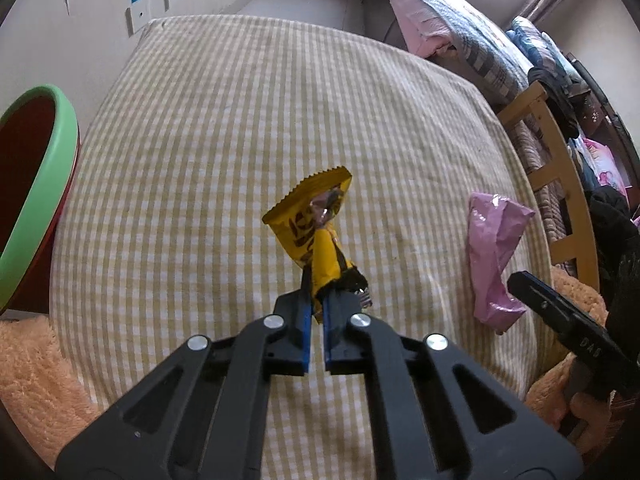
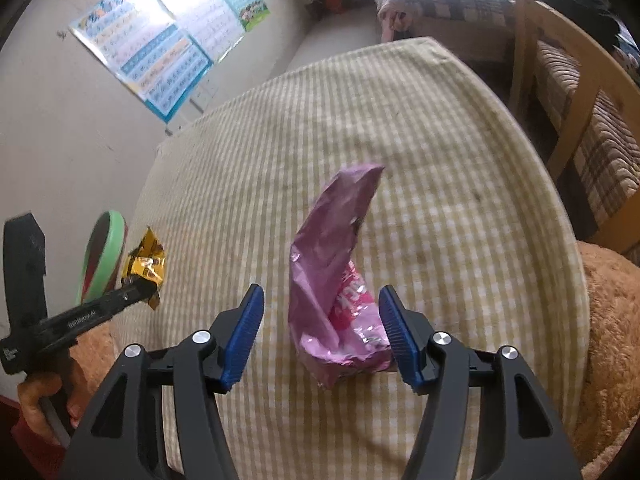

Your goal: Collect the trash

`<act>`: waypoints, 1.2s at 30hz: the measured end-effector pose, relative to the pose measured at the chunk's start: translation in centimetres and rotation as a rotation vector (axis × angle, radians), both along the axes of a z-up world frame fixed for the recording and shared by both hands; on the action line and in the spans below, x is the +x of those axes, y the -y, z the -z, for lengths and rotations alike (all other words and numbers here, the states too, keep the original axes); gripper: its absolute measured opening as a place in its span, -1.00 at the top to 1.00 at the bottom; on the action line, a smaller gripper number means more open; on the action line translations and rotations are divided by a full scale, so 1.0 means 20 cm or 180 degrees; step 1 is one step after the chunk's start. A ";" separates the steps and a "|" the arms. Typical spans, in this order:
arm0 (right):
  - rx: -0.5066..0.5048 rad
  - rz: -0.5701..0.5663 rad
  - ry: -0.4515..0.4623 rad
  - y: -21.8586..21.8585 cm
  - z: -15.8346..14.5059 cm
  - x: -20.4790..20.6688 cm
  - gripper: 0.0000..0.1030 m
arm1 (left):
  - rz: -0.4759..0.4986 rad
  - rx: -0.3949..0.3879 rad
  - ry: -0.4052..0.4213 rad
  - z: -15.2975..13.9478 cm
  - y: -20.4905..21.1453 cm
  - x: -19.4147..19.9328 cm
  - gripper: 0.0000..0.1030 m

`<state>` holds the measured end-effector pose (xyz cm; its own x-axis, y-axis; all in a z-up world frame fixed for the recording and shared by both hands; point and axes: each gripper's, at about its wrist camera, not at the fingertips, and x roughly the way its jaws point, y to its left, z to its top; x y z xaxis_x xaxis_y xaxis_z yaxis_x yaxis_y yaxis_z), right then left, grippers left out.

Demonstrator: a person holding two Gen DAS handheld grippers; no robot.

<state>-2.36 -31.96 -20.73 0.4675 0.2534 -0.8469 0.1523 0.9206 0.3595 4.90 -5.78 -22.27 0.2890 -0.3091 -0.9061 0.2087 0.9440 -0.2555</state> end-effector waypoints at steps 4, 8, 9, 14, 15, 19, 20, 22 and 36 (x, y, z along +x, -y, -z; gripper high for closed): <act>-0.0189 -0.0120 -0.0037 -0.05 0.02 -0.02 -0.13 | -0.0054 -0.0006 -0.0073 0.03 -0.04 -0.02 0.93; -0.0237 -0.0129 -0.0113 -0.04 0.05 -0.01 0.77 | -0.0078 -0.0015 -0.0061 0.02 -0.08 -0.04 0.93; -0.0227 -0.0120 -0.0080 -0.04 0.04 -0.02 0.92 | -0.0089 -0.0013 -0.0041 0.01 -0.09 -0.04 0.93; -0.0212 -0.0126 0.0199 -0.06 -0.10 -0.04 0.97 | -0.0181 -0.0021 0.0067 -0.09 -0.15 -0.03 0.93; -0.0201 -0.0135 0.0251 -0.07 -0.13 -0.04 0.97 | -0.0198 -0.0034 0.0117 -0.12 -0.16 -0.03 0.93; -0.0149 -0.0185 0.0407 -0.13 -0.25 -0.01 0.97 | -0.0241 -0.0030 0.0384 -0.27 -0.20 -0.04 0.93; -0.0142 -0.0219 0.0452 -0.15 -0.28 0.00 0.97 | -0.0253 -0.0027 0.0457 -0.30 -0.21 -0.04 0.93; -0.0149 -0.0312 0.0539 -0.21 -0.34 0.02 0.96 | -0.0267 -0.0005 0.0580 -0.37 -0.23 -0.05 0.93; -0.0165 -0.0792 0.0794 -0.59 -0.53 0.13 0.96 | -0.0533 0.0080 0.0922 -0.55 -0.48 -0.07 0.93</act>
